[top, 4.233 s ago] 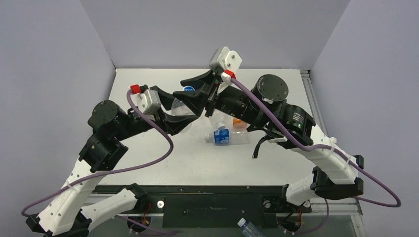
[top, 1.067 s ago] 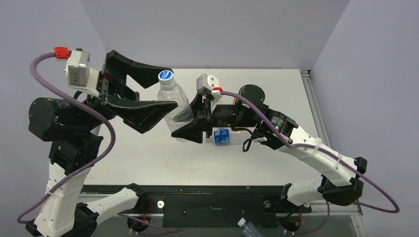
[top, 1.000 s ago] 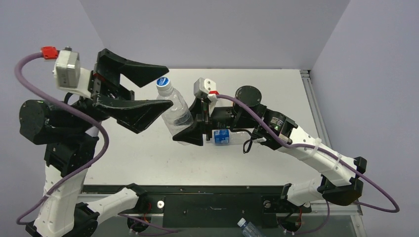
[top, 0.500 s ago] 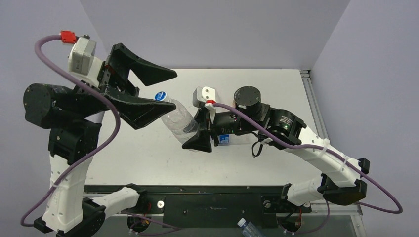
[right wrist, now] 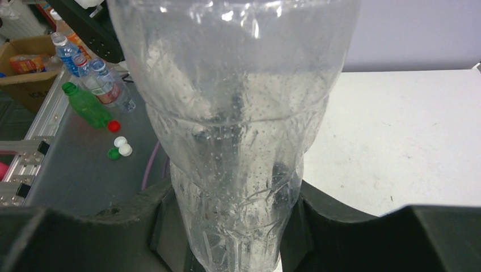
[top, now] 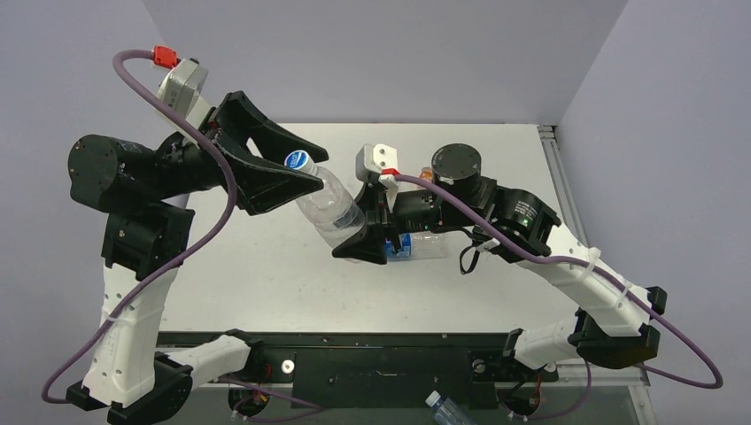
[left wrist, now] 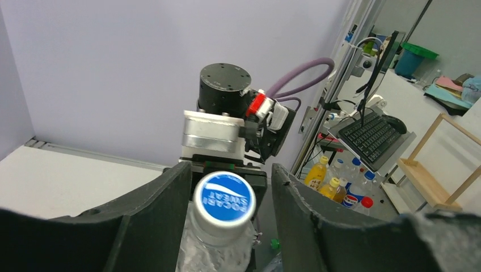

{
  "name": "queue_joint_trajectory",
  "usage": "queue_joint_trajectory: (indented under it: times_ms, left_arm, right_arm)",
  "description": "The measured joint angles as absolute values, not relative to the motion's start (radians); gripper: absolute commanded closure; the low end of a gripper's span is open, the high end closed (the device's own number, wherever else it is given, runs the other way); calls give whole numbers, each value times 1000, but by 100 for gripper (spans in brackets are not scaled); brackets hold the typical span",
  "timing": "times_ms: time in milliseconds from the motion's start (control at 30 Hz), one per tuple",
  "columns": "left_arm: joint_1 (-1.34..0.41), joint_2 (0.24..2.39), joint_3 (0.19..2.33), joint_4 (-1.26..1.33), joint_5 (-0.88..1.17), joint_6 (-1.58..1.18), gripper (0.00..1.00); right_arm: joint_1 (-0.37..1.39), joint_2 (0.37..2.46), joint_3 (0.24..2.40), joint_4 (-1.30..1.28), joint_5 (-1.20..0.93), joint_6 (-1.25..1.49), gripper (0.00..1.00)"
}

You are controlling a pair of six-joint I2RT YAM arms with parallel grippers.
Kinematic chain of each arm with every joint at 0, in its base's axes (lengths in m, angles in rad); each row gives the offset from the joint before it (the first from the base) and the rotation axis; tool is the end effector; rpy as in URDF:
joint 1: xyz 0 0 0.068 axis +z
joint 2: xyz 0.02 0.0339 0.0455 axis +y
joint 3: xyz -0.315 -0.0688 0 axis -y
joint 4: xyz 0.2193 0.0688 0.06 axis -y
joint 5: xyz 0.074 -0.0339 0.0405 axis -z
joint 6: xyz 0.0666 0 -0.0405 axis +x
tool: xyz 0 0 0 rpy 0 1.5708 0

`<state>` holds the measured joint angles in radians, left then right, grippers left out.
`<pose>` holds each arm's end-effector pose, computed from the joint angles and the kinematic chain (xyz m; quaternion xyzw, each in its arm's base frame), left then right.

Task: Unscrew the bottle caps
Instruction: Unscrew the bottle cap from the plastic bottle.

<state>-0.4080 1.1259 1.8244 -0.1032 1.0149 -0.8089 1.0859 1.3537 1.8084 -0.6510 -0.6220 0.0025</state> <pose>0.0732 -0.0933 0.6460 0.3391 0.4869 -0.6282 0.5033 0.0815 0.2379 0.5463 -0.5458 0.5305 0.5151 0.3943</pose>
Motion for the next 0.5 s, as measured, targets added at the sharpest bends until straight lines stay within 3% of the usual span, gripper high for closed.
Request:
queue_joint_trajectory:
  times_ms: [133,267,333,367,433,500]
  left_arm:
    - [-403,1119,1816,-74,1021,-825,70]
    - [-400,1119,1808,-39,1020,-828,99]
    - [-399,1119,1805,-26,1021,-833,100]
    - [-397,1119,1805,-22,1019,-833,100]
    - [-395,1119,1803,-10,1015,-834,100]
    - [-394,1116,1797,-1,1008,-836,100]
  right_arm:
    - [1057,1354,1808,-629,-656,15,100]
    - [1056,1356,1809,-622,-678,31,98]
    - [1055,1364,1814,-620,-685,34,83]
    - [1054,1368,1819,-618,-687,34,59]
    - [1054,1375,1826,-610,-689,34,28]
    - [1054,1375,1826,-606,-689,45,22]
